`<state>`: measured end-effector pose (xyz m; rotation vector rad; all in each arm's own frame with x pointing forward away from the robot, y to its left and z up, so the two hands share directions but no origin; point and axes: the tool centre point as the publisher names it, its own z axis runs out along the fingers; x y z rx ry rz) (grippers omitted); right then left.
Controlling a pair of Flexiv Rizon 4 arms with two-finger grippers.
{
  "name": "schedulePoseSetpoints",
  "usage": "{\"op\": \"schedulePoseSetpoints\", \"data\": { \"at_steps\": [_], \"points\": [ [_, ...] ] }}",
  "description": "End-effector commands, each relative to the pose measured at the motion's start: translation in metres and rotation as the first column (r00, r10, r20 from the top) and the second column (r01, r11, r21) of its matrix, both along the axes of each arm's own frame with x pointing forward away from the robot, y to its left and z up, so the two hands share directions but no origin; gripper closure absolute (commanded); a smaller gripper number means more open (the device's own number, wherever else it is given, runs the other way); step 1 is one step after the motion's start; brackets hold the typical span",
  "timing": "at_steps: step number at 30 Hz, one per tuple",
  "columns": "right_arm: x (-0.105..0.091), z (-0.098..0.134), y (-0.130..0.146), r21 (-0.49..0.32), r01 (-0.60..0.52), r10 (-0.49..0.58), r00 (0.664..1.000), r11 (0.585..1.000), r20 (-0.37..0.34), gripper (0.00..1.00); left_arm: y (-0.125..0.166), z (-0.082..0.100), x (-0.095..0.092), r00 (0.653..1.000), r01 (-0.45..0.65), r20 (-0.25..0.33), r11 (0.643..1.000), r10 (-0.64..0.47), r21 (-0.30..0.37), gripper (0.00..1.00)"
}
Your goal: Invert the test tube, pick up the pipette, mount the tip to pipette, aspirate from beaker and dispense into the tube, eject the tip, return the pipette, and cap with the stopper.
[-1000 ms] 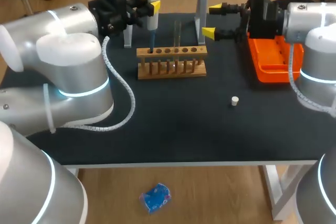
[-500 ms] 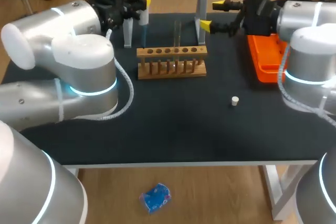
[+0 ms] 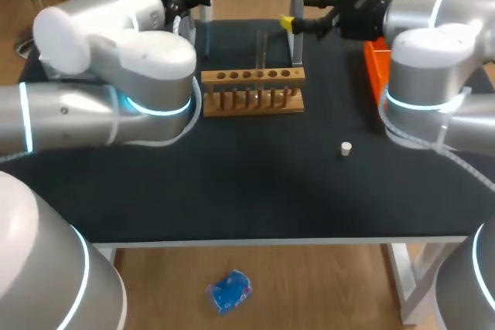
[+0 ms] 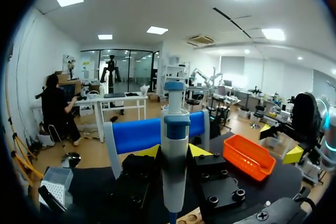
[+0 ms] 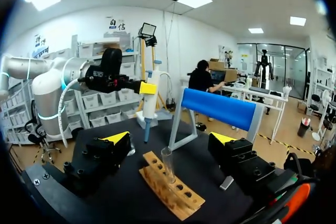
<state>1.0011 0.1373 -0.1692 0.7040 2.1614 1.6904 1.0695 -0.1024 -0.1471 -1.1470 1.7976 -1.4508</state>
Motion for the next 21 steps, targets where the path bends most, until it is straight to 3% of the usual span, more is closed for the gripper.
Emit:
{"op": "schedulePoseSetpoints", "data": {
  "at_steps": [1,15,21],
  "points": [
    [0.026,0.0,0.02,-0.011,-0.001,0.001,1.0,1.0,-0.011,0.0,-0.007,-0.001,0.023,0.996,-0.068,-0.055,0.997,0.07,0.039,1.0],
    [0.071,-0.015,0.054,-0.045,0.022,-0.025,0.998,0.999,-0.057,0.0,0.011,-0.011,0.051,0.98,-0.172,-0.078,0.979,0.181,0.113,1.0],
    [0.078,-0.018,0.056,-0.063,0.025,-0.028,0.999,0.998,-0.042,0.0,0.018,-0.014,0.063,0.973,-0.196,-0.094,0.97,0.21,0.142,1.0]
  ]
}}
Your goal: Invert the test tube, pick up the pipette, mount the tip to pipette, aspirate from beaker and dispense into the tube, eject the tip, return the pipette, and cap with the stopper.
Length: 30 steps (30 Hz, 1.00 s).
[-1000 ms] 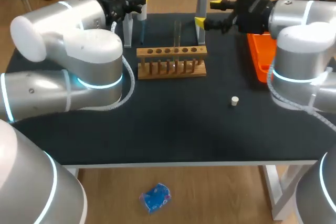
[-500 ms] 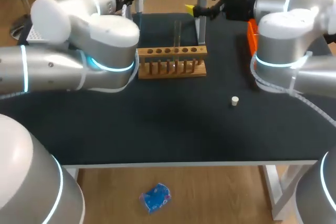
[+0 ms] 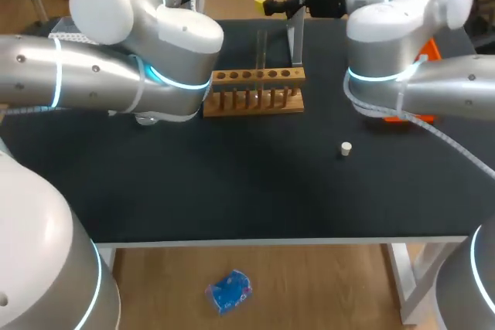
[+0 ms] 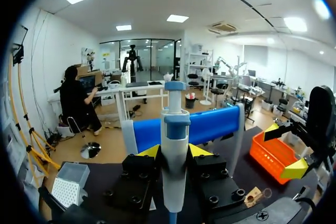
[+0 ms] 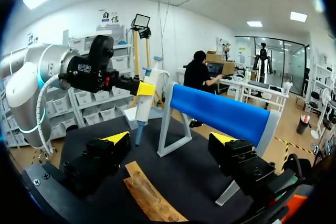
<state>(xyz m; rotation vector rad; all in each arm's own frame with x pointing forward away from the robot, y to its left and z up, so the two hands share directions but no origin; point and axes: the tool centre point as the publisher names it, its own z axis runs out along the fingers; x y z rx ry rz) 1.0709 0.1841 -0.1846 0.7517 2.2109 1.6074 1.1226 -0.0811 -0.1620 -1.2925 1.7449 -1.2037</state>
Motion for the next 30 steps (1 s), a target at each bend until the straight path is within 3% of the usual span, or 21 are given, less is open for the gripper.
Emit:
{"op": "schedulePoseSetpoints", "data": {
  "at_steps": [1,15,30],
  "points": [
    [0.008,-0.003,0.009,-0.004,0.002,-0.002,1.0,1.0,-0.002,0.0,-0.002,0.0,0.013,0.999,-0.03,-0.042,0.999,0.031,0.028,1.0],
    [0.008,-0.003,0.009,-0.004,0.002,-0.002,1.0,1.0,-0.002,0.0,0.001,-0.004,0.038,0.988,-0.107,-0.099,0.989,0.117,0.106,1.0],
    [0.008,-0.003,0.009,-0.004,0.002,-0.002,1.0,1.0,-0.002,0.0,0.002,-0.013,0.055,0.977,-0.152,-0.132,0.979,0.17,0.135,1.0]
  ]
}}
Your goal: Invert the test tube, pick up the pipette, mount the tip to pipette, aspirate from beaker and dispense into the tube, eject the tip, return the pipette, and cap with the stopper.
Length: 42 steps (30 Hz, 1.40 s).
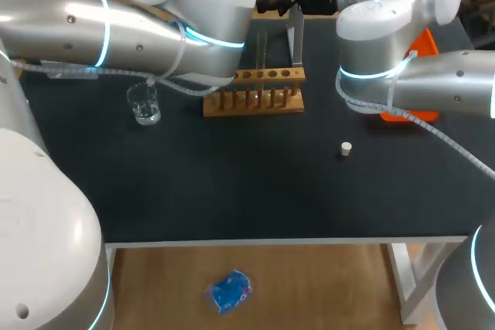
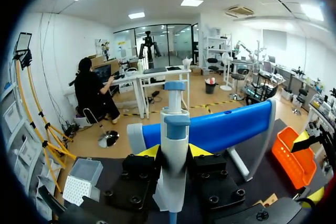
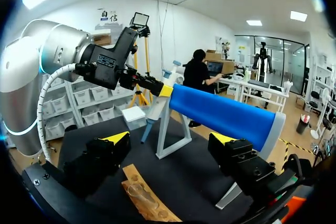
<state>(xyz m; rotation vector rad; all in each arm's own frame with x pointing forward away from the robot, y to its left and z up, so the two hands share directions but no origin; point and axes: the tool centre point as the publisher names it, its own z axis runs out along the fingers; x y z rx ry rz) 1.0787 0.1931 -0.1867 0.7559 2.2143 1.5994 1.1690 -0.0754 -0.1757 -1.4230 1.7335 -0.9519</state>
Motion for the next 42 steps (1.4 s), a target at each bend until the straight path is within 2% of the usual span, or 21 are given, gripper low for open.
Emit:
{"op": "schedulePoseSetpoints", "data": {
  "at_steps": [1,15,42],
  "points": [
    [0.0,0.0,0.0,0.002,-0.001,0.001,1.0,1.0,0.001,0.0,-0.003,0.0,0.01,0.999,-0.015,-0.03,1.0,0.015,0.016,1.0],
    [0.0,0.0,0.0,0.002,-0.001,0.001,1.0,1.0,0.001,0.0,0.001,-0.006,0.019,0.998,-0.041,-0.037,0.998,0.043,0.039,1.0],
    [0.0,0.0,0.0,0.002,-0.001,0.001,1.0,1.0,0.001,0.0,-0.001,-0.025,0.019,0.996,-0.061,-0.067,0.997,0.064,0.048,1.0]
  ]
}}
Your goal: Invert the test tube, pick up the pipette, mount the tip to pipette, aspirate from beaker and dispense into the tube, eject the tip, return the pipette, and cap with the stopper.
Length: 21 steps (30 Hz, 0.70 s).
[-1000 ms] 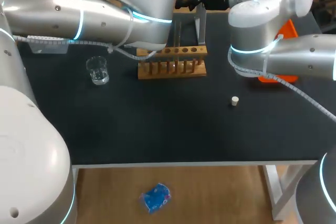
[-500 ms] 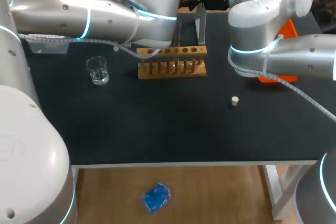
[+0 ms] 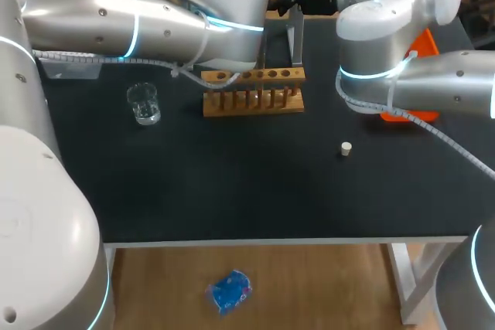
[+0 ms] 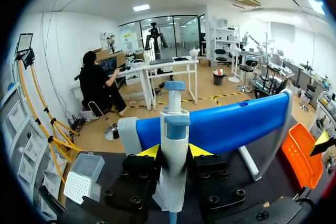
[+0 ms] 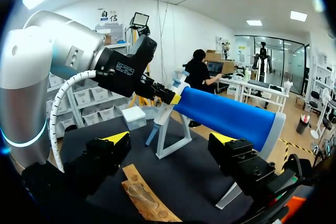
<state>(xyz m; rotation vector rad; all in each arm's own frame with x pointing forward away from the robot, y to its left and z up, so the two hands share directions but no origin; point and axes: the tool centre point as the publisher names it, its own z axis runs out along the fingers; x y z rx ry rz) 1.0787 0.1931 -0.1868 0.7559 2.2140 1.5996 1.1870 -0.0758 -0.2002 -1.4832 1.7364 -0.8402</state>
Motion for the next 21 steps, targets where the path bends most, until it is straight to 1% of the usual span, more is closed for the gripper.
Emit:
{"op": "schedulePoseSetpoints", "data": {
  "at_steps": [1,21],
  "points": [
    [0.0004,-0.0004,-0.0001,0.001,-0.001,0.001,1.0,1.0,0.001,0.0,-0.0012,-0.0008,0.0007,1.0,-0.003,-0.007,1.0,0.003,0.001,1.0],
    [0.0004,-0.0004,-0.0001,0.001,-0.001,0.001,1.0,1.0,0.001,0.0,-0.0053,-0.0101,0.001,1.0,-0.004,-0.028,1.0,0.003,-0.007,1.0]
  ]
}}
